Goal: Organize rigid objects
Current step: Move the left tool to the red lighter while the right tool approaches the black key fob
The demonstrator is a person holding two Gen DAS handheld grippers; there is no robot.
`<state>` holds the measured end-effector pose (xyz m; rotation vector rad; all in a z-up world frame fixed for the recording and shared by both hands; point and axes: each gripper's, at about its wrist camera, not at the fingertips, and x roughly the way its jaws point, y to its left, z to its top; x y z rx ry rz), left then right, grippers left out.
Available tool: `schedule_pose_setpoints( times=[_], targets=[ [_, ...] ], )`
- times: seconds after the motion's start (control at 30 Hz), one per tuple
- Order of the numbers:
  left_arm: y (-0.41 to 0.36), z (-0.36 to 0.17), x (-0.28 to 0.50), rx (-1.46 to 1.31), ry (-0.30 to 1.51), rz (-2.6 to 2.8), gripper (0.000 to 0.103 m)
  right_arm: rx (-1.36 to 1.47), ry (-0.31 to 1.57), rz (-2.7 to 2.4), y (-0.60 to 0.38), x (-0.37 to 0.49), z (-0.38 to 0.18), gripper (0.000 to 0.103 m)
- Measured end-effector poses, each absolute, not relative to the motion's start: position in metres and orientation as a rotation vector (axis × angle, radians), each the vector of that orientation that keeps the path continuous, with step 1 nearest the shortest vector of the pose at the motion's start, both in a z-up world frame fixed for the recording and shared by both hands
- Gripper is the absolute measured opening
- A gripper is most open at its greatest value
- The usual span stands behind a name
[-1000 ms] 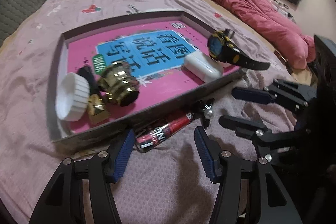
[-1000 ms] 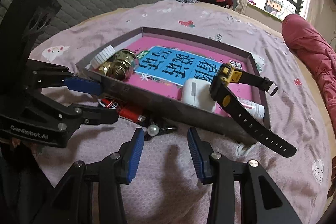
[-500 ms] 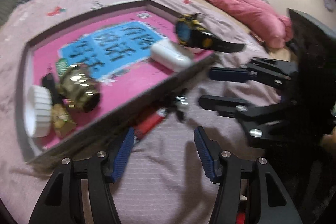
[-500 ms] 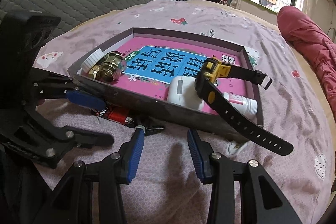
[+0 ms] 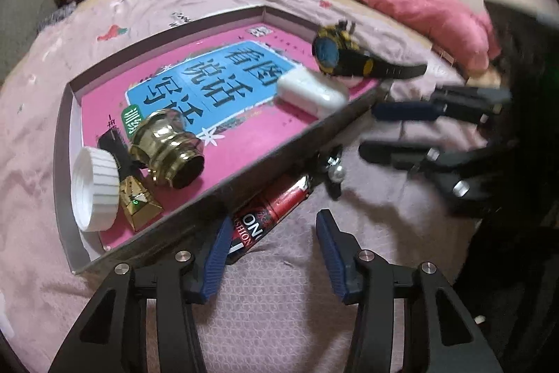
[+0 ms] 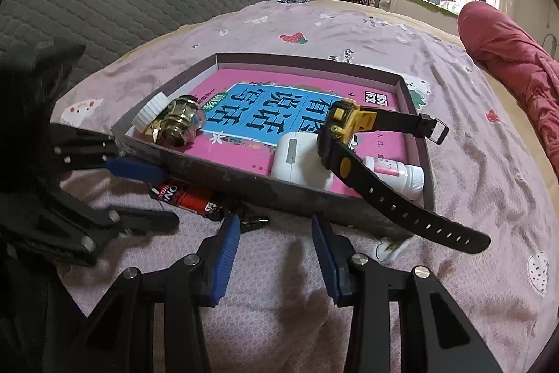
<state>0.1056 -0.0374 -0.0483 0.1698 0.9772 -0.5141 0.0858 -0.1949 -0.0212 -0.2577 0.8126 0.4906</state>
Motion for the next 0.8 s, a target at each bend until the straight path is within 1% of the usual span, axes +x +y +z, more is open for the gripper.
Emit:
schedule_pose_setpoints(
  times=[0.1,0.17,0.2,0.3,0.33,0.5,0.8],
  targets=[
    [-0.034,-0.050,0.110,0.143,0.966,-0.490,0.050,-0.250,0.816,0.486,-0.196,0.087,-0.021,0.043],
    [-0.025,-0.050,0.116,0.102,0.966,-0.471,0.042,-0.248,0.817,0.484,-0.197,0.086,-0.022,0.043],
    [-0.022,-0.051,0.120,0.079,0.974,-0.470,0.041,-0.247,0.817,0.484,-0.197,0.086,-0.022,0.043],
    [-0.020,-0.056,0.124,0.062,1.004,-0.500,0.042,-0.246,0.818,0.493,-0.195,0.086,-0.022,0.043],
    [-0.022,-0.056,0.123,0.072,1.003,-0.518,0.043,-0.246,0.820,0.495,-0.194,0.087,-0.022,0.043],
    [-0.039,-0.062,0.121,0.195,1.030,-0.620,0.045,-0.248,0.842,0.531,-0.189,0.089,-0.027,0.043],
    [-0.047,-0.062,0.128,0.304,1.069,-0.714,0.045,-0.270,0.888,0.604,-0.185,0.095,-0.035,0.043]
  ],
)
